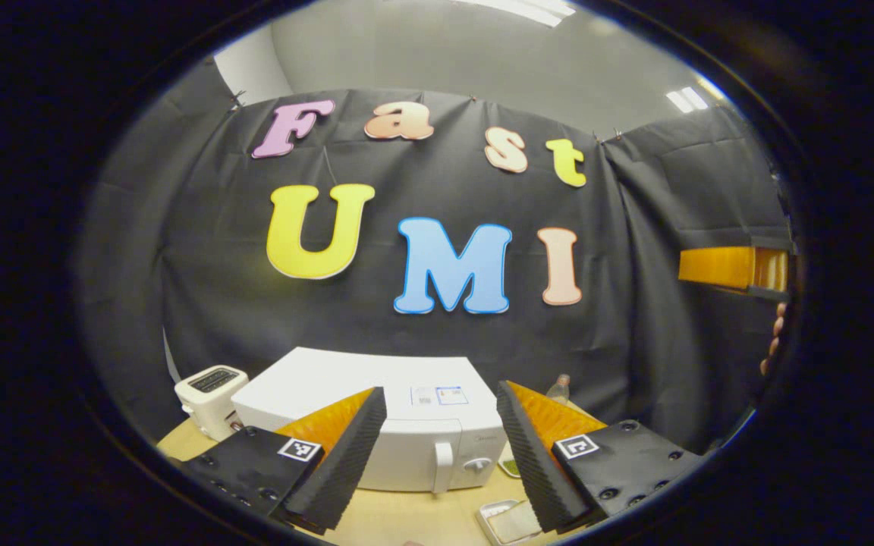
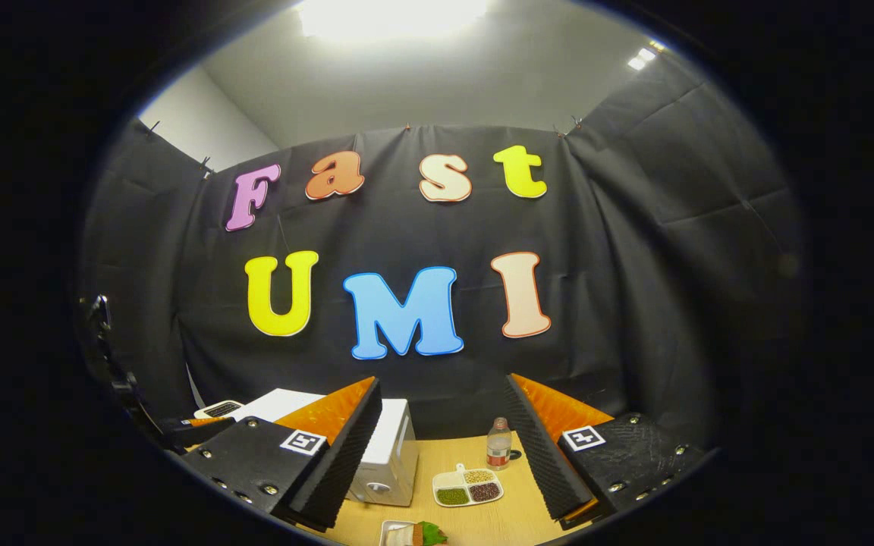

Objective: Open the microwave oven with the left hand, put the food in, and close the microwave oven.

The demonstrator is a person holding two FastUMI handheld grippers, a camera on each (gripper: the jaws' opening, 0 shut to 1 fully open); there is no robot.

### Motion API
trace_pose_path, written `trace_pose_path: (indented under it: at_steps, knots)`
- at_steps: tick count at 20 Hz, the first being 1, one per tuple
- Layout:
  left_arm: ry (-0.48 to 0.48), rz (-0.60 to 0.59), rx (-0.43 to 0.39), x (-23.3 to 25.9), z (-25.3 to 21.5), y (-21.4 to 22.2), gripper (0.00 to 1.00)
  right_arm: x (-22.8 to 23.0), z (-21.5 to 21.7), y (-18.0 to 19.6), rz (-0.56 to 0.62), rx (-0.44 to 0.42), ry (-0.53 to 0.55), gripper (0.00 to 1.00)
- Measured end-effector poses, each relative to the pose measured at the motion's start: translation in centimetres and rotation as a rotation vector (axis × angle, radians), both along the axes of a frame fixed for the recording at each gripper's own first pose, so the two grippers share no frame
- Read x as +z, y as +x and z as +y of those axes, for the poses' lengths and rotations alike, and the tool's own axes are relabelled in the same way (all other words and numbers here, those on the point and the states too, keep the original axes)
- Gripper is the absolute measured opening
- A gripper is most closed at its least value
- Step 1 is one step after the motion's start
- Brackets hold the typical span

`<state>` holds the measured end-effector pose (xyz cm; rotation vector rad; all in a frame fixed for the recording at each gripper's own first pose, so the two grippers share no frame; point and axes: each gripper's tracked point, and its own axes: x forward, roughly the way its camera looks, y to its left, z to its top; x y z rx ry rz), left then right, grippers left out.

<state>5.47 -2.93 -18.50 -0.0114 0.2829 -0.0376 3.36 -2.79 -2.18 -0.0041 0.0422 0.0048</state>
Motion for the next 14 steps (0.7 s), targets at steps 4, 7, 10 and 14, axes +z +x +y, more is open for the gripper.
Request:
trace_pose_path:
  at_steps: [4,7,10,14]
  knots:
    - [0.009,0.116,-0.012,-7.2,-0.4,1.2,0.97,-1.5,-1.0,0.4,0.047,-0.011,-0.021,0.97]
    - [0.006,0.189,-0.014,-11.7,-0.6,2.2,0.96,-2.2,-1.6,0.5,0.066,-0.013,-0.028,0.97]
    - [0.004,0.254,0.001,-15.6,-0.5,3.6,0.96,-3.0,-2.5,0.8,0.093,-0.021,-0.045,0.97]
    - [0.009,0.320,0.005,-19.3,-0.8,4.9,0.89,-3.4,-3.7,1.3,0.111,-0.041,-0.030,0.97]
